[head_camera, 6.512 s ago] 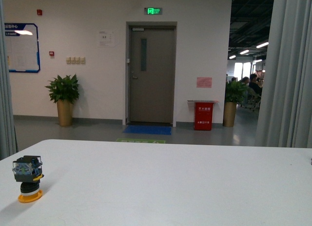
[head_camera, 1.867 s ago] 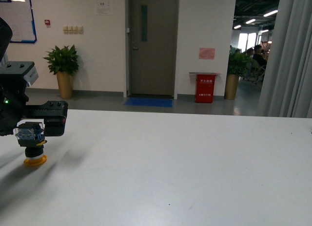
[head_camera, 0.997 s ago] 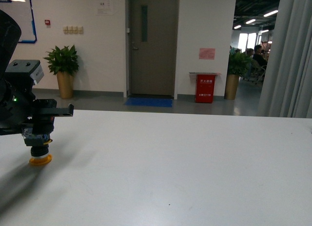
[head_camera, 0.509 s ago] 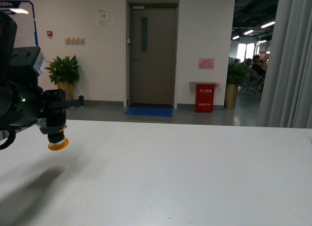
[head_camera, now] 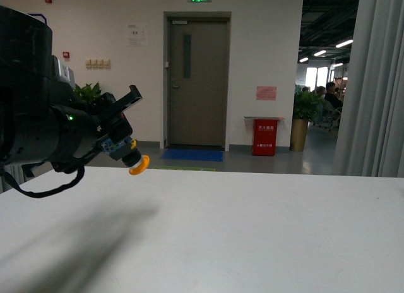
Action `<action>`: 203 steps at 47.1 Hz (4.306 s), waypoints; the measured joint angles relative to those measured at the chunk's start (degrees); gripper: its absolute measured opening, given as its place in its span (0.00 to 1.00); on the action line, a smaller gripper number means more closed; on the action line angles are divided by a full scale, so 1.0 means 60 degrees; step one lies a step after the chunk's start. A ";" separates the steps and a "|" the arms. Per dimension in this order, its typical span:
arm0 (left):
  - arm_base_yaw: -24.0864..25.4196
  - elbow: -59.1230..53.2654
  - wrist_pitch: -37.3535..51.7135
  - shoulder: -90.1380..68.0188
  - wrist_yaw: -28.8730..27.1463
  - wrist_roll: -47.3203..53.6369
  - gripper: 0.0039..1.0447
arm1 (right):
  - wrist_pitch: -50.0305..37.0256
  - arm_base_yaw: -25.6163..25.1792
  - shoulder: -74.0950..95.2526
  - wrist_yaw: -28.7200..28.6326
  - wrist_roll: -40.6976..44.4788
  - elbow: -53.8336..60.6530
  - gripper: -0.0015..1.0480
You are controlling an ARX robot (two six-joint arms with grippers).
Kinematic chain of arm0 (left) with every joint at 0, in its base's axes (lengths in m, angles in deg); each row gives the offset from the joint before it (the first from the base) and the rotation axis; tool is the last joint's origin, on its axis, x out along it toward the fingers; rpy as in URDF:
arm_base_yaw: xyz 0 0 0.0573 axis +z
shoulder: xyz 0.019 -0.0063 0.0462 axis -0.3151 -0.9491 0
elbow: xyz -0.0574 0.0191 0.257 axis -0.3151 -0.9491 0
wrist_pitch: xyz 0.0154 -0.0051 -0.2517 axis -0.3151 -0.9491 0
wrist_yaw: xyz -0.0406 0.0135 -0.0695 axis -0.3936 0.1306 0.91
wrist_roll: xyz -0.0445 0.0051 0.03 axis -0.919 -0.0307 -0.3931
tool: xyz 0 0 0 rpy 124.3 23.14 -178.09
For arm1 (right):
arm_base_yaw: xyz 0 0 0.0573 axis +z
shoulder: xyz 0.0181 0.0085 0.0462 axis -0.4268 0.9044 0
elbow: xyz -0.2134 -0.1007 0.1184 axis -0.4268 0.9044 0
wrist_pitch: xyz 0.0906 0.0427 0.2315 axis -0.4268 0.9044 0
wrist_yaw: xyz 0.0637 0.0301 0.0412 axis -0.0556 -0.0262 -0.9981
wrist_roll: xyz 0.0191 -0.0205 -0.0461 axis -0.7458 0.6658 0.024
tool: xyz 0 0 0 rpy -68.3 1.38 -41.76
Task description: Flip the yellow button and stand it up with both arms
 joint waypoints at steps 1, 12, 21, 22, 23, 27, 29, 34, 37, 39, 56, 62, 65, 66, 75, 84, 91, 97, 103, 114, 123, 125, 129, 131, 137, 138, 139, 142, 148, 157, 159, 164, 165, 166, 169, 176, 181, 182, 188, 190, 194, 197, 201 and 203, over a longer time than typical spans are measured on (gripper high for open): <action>-0.0047 0.0051 0.0098 -0.0131 0.0040 -0.0277 0.34 | 0.0000 0.0000 0.0000 0.0000 0.0000 0.0000 0.93; -0.0514 0.0186 0.1311 -0.0973 0.0503 -0.1468 0.34 | 0.0000 0.0000 0.0000 0.0000 0.0004 0.0000 0.93; -0.0732 0.0299 0.2342 -0.1370 0.1763 -0.2991 0.34 | 0.0000 0.0000 0.0000 0.0000 0.0000 0.0000 0.93; -0.0776 0.0335 0.2528 -0.1446 0.1956 -0.3191 0.34 | 0.0000 0.0000 0.0000 0.0000 0.0000 0.0000 0.93; -0.0798 0.0353 0.2634 -0.1497 0.2076 -0.3370 0.34 | 0.0000 0.0000 0.0000 0.0000 0.0000 0.0000 0.93; -0.0885 0.0368 0.3129 -0.1683 0.2667 -0.3905 0.34 | 0.0000 0.0000 0.0000 0.0000 0.0000 0.0000 0.93; -0.0940 0.0368 0.3351 -0.1781 0.3005 -0.4182 0.34 | 0.0000 0.0000 0.0000 -0.0004 0.0000 0.0000 0.93; -0.1031 0.0368 0.3687 -0.1982 0.3453 -0.4666 0.34 | 0.0000 0.0000 0.0000 0.0000 0.0000 0.0000 0.93; -0.1086 0.0368 0.3858 -0.2124 0.3621 -0.4929 0.34 | 0.0000 0.0000 0.0000 -0.0004 0.0000 0.0000 0.93; -0.1144 0.0368 0.4062 -0.2269 0.3891 -0.5187 0.34 | 0.0000 0.0000 0.0000 -0.0004 0.0000 0.0000 0.93; -0.1639 0.0211 0.5180 -0.2867 0.6466 -0.5927 0.34 | 0.0000 0.0000 0.0000 0.0000 0.0000 0.0000 0.93; -0.1727 0.0160 0.5523 -0.2867 0.6710 -0.6160 0.34 | 0.0000 0.0000 0.0000 -0.0004 0.0000 0.0000 0.93; -0.1749 0.0069 0.5723 -0.2867 0.6706 -0.6342 0.34 | 0.0000 0.0000 0.0000 0.0000 0.0000 0.0000 0.93; -0.1752 0.0029 0.5821 -0.2867 0.6703 -0.6397 0.34 | 0.0000 0.0000 0.0000 0.0000 0.0000 0.0000 0.93; -0.1749 -0.0233 0.6903 -0.2867 0.6623 -0.7264 0.34 | 0.0000 0.0000 0.0000 -0.0004 0.0000 0.0000 0.93; -0.1752 -0.0244 0.7533 -0.2936 0.6488 -0.8014 0.34 | 0.0000 0.0000 0.0000 0.0000 0.0000 0.0000 0.93; -0.1829 -0.0091 0.7337 -0.3275 0.6510 -0.8142 0.34 | 0.0000 0.0000 0.0000 0.0000 0.0000 0.0000 0.93; -0.1927 0.0168 0.7140 -0.3614 0.6532 -0.8138 0.34 | 0.0000 0.0000 0.0000 0.0000 0.0000 0.0000 0.93; -0.1971 0.0386 0.6980 -0.3810 0.6604 -0.8127 0.33 | 0.0000 0.0000 0.0000 0.0000 0.0000 0.0000 0.93; -0.2069 0.0721 0.6437 -0.3880 0.6441 -0.8011 0.33 | 0.0000 0.0000 0.0000 0.0000 0.0000 0.0000 0.93; -0.2069 0.0721 0.6419 -0.3927 0.6441 -0.7949 0.33 | 0.0000 0.0000 0.0000 0.0000 0.0000 0.0000 0.93; -0.2069 0.0721 0.6419 -0.3927 0.6441 -0.7949 0.33 | 0.0000 0.0000 0.0000 0.0000 0.0000 0.0000 0.93; -0.2073 0.0721 0.6419 -0.3927 0.6444 -0.7945 0.33 | 0.0000 0.0000 0.0000 0.0000 0.0000 0.0000 0.93; -0.2073 0.0721 0.6419 -0.3927 0.6444 -0.7945 0.33 | 0.0000 0.0000 0.0000 0.0000 0.0000 0.0000 0.93; -0.2069 0.0721 0.6419 -0.3927 0.6441 -0.7945 0.33 | 0.0000 0.0000 0.0000 0.0000 0.0000 0.0000 0.93; -0.2069 0.0721 0.6419 -0.3927 0.6441 -0.7945 0.33 | 0.0000 0.0000 0.0000 0.0000 0.0000 0.0000 0.93; -0.2069 0.0721 0.6419 -0.3927 0.6444 -0.7945 0.33 | 0.0000 0.0000 0.0000 -0.0004 0.0000 0.0000 0.93; -0.2069 0.0721 0.6419 -0.3927 0.6444 -0.7945 0.33 | 0.0000 0.0000 0.0000 0.0000 0.0000 0.0000 0.93; -0.2073 0.0721 0.6419 -0.3927 0.6444 -0.7945 0.33 | 0.0000 0.0000 0.0000 -0.0004 0.0000 0.0000 0.93; -0.2069 0.0721 0.6419 -0.3927 0.6444 -0.7941 0.33 | 0.0000 0.0000 0.0000 0.0000 0.0000 0.0000 0.93; -0.2069 0.0721 0.6419 -0.3927 0.6444 -0.7941 0.33 | 0.0000 0.0000 0.0000 0.0000 0.0000 0.0000 0.93; -0.2069 0.0721 0.6419 -0.3927 0.6444 -0.7941 0.33 | 0.0000 0.0000 0.0000 0.0000 0.0000 0.0000 0.93; -0.2069 0.0721 0.6419 -0.3927 0.6444 -0.7941 0.33 | 0.0000 0.0000 0.0000 0.0000 0.0000 0.0000 0.93; -0.2073 0.0721 0.6419 -0.3927 0.6444 -0.7941 0.33 | 0.0000 0.0000 0.0000 0.0000 0.0000 0.0000 0.93; -0.2069 0.0721 0.6419 -0.3927 0.6444 -0.7938 0.33 | 0.0069 -0.0025 0.0044 -0.0182 -0.0146 -0.0015 0.93; -0.2073 0.0729 0.6419 -0.3927 0.6444 -0.7930 0.33 | -0.0630 0.1213 0.2208 0.0106 -0.3850 -0.0565 0.93; -0.2073 0.0736 0.6419 -0.3927 0.6444 -0.7930 0.33 | -0.1963 0.2262 0.4324 0.0229 -0.5304 -0.1115 0.93; -0.2073 0.0736 0.6419 -0.3927 0.6444 -0.7930 0.33 | -0.2153 0.2346 0.4645 0.0164 -0.5450 -0.1217 0.93; -0.2069 0.0739 0.6419 -0.3931 0.6441 -0.7927 0.33 | -0.2776 0.2284 0.6827 -0.0291 -0.6659 -0.2248 0.93; -0.2069 0.0739 0.6419 -0.3931 0.6444 -0.7927 0.33 | -0.2827 0.2164 0.7318 -0.0412 -0.7096 -0.2575 0.93; -0.2073 0.0739 0.6419 -0.3931 0.6444 -0.7927 0.33 | -0.3024 0.2018 0.8091 -0.0597 -0.7901 -0.3107 0.93; -0.2073 0.0739 0.6419 -0.3931 0.6444 -0.7927 0.33 | -0.3151 0.1967 0.8550 -0.0878 -0.8550 -0.3402 0.93; -0.2073 0.0739 0.6419 -0.3931 0.6444 -0.7927 0.33 | -0.3209 0.1923 0.8954 -0.1045 -0.9271 -0.3592 0.93; -0.2073 0.0739 0.6419 -0.3931 0.6444 -0.7927 0.33 | -0.3231 0.1876 0.9078 -0.1100 -0.9537 -0.3625 0.93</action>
